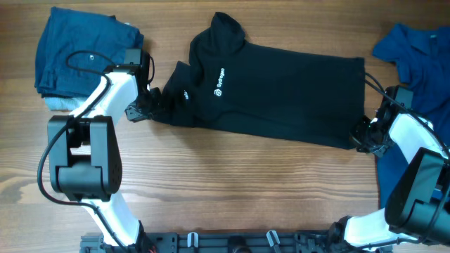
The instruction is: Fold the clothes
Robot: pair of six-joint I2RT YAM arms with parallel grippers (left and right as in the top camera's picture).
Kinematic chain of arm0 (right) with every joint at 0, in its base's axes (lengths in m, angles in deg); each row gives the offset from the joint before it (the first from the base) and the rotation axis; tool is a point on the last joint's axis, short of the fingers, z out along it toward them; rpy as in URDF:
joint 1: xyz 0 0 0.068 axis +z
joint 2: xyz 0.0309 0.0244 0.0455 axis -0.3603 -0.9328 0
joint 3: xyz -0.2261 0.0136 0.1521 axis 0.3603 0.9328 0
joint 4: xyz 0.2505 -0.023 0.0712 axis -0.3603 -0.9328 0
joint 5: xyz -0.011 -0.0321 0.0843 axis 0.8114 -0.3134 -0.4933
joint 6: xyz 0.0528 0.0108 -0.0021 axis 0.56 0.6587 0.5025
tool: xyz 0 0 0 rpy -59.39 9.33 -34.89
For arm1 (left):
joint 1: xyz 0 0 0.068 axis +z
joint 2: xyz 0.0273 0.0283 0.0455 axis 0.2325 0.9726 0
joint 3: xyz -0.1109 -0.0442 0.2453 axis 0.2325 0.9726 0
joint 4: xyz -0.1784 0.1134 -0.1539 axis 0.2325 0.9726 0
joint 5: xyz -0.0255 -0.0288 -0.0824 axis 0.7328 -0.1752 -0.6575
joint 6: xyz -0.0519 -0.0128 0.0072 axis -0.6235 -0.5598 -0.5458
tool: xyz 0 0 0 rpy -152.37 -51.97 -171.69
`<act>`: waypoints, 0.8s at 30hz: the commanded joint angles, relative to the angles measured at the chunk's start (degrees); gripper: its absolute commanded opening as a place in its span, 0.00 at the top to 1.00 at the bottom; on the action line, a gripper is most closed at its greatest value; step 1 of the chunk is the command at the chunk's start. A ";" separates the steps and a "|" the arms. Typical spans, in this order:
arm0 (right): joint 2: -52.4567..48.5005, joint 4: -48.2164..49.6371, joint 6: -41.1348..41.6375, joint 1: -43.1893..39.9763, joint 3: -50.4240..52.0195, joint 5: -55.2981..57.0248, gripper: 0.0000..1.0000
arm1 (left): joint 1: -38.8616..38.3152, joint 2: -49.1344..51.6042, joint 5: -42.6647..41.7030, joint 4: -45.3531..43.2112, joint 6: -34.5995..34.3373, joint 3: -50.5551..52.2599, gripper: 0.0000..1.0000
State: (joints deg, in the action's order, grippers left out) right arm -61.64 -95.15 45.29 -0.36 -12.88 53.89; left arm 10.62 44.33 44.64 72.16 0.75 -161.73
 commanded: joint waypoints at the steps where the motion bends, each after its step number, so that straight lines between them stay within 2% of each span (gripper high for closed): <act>1: -0.90 0.98 -0.31 -0.26 0.79 1.84 0.96 | 0.50 0.83 2.21 0.39 0.31 -0.92 0.96; 5: -0.90 2.21 -0.28 -0.26 0.79 8.02 0.96 | 0.61 0.83 5.05 -0.98 0.37 -0.92 0.96; 11: -0.90 2.21 -0.17 -0.24 0.79 8.68 0.96 | 1.88 0.83 4.50 -3.19 0.70 -0.94 0.96; 16: -0.90 2.34 -0.17 -0.24 0.79 6.10 0.94 | 1.84 -1.86 -7.98 3.15 0.74 -3.17 0.96; 17: -0.90 2.34 -0.20 -0.24 0.79 5.22 0.93 | 1.84 -2.29 -10.32 4.85 0.76 -3.17 0.90; 18: -0.90 2.34 -0.17 -0.24 0.79 5.20 0.93 | 1.90 -2.27 -10.69 6.08 0.68 -3.17 0.68; 19: -0.90 2.34 -0.17 -0.24 0.79 5.18 0.92 | 2.01 -2.19 -11.02 6.73 0.46 -3.10 0.51; 20: -0.90 2.34 -0.17 -0.24 0.79 5.05 0.92 | 2.10 -2.16 -12.33 6.80 0.48 -2.86 0.37; 21: -0.90 2.36 -0.15 -0.24 0.79 4.83 0.92 | 2.10 -2.16 -15.30 6.49 0.46 -2.49 0.30; 22: -0.90 2.38 -0.13 -0.24 0.79 4.79 0.91 | 2.10 -2.14 -19.32 5.57 -0.35 -1.77 0.31; 24: -0.90 2.38 -0.15 -0.24 0.79 4.79 0.91 | 2.03 -2.12 -19.23 3.54 -4.15 -0.15 0.34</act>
State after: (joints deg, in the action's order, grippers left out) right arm -61.64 -93.03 45.29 -0.38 -12.88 59.25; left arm 12.34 43.87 31.14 77.78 0.66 -163.76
